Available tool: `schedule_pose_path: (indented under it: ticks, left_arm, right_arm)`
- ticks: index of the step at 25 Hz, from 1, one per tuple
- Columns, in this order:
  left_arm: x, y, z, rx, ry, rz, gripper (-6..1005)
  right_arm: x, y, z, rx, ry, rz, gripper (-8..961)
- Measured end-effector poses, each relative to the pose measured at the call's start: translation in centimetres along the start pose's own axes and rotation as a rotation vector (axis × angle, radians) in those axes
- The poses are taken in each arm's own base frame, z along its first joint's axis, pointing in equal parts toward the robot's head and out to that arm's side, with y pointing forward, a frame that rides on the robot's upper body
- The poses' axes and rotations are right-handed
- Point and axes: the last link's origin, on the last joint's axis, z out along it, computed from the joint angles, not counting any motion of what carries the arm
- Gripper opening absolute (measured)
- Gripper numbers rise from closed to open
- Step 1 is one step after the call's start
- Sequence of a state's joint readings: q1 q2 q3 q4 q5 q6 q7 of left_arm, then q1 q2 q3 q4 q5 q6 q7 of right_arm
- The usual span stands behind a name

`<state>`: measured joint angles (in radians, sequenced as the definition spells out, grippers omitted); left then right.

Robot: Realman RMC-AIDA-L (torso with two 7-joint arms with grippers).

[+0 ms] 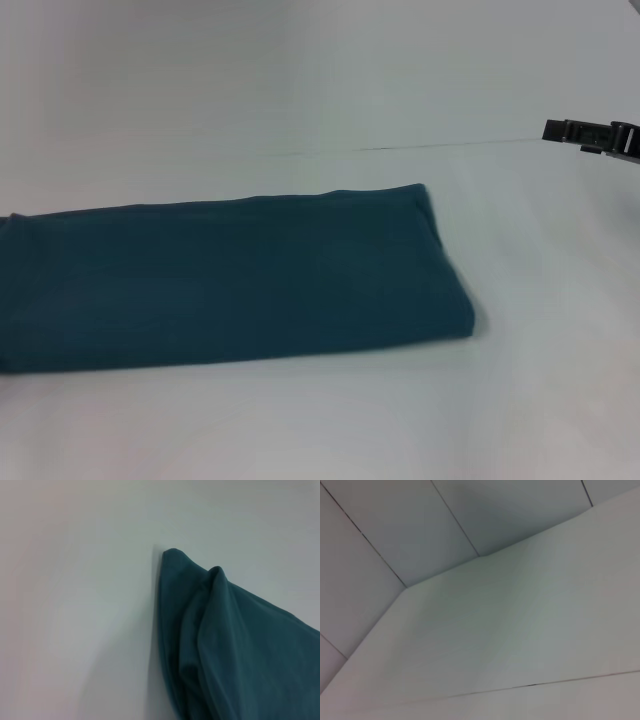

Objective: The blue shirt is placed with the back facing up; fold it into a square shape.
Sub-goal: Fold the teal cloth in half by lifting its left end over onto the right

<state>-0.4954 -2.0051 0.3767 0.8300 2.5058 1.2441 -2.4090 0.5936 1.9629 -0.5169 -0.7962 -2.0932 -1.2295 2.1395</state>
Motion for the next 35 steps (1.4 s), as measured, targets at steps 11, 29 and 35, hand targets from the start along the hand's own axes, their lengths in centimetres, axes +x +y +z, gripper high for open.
schedule_pose_path:
  ticks: [11, 29, 35]
  left_arm:
    - [1.0, 1.8, -1.1, -0.108, -0.005, 0.051, 36]
    - [-3.1, 27.5, 10.3, -0.843, -0.008, 0.195, 37]
    - [-6.3, 27.5, 14.0, -0.729, 0.152, 0.024, 38]
  right_arm:
    - [0.7, 0.1, 0.5, 0.003, -0.004, 0.006, 899]
    - [0.7, -0.3, -0.5, -0.015, -0.001, -0.08, 899]
    - [1.1, -0.2, -0.5, -0.022, 0.015, -0.115, 900]
